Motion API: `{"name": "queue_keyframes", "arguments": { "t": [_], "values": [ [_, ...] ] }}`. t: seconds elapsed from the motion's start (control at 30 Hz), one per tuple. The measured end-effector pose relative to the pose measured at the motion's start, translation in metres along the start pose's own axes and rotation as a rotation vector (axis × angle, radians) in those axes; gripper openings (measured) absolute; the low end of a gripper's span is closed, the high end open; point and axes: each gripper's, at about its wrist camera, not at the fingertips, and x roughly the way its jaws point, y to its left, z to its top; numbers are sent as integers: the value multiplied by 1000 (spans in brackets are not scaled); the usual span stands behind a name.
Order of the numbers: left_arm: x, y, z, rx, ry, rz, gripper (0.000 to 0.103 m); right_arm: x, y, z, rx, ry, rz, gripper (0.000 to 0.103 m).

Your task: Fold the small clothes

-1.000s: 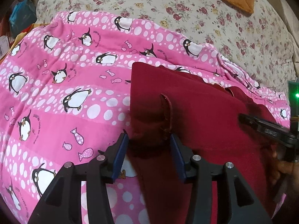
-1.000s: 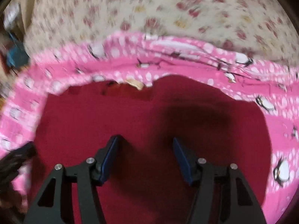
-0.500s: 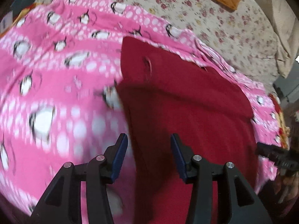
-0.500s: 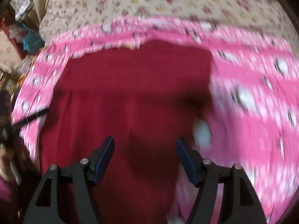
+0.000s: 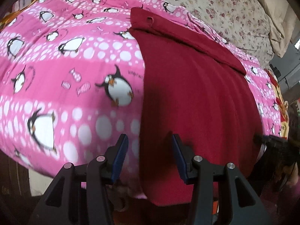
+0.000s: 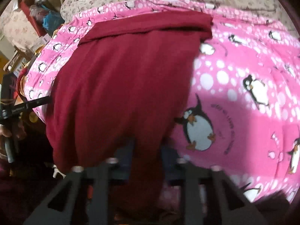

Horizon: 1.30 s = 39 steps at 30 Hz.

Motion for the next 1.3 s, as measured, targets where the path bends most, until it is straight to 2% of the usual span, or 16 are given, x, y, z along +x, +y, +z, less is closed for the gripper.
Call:
{"name": "queue_keyframes", "arguments": {
  "t": [0.07,0.17,0.23,0.27,0.3,0.33,0.4,0.63,0.8,0.83,0.87,0.9,0.93,1.07,1.2,1.3],
  "values": [
    [-4,-1,-11,9,10,-8,27,-10,-9,-2,19,-2,24,10],
    [-1,-3,-26,29,30,-2,27,-28,-22,-5,25,-19,-13,6],
    [5,-5,-31,41,54,7,27,-28,-28,-6,50,-2,21,7],
    [8,-6,-34,50,62,15,27,-27,-29,-8,50,9,35,9],
    [9,-9,-36,65,63,27,27,-28,-28,-10,50,14,51,17],
    [9,-9,-36,72,61,29,27,-28,-28,-12,50,26,68,38],
    [10,-9,-36,67,69,15,27,-25,-27,-20,63,67,100,63],
    [17,-13,-40,55,105,-10,27,-7,-14,-38,-16,191,140,65],
    [16,-12,-42,35,104,-21,26,1,-1,-33,-77,205,153,64],
    [16,-12,-43,33,105,-26,20,3,2,-33,-81,204,157,55],
    [15,-11,-44,32,107,-34,8,2,2,-32,-82,199,166,45],
    [15,-11,-44,32,104,-36,1,0,1,-31,-77,189,183,20],
    [13,-10,-46,32,102,-51,0,-1,1,-30,-69,185,200,16],
    [-1,-17,-44,65,82,-118,0,-10,2,-28,-72,162,255,15],
    [-33,-6,-23,-2,8,-236,0,-32,7,-14,-72,82,339,15],
    [-51,3,2,-48,-66,-268,0,-52,-6,10,-8,-16,410,15]
  ]
}}
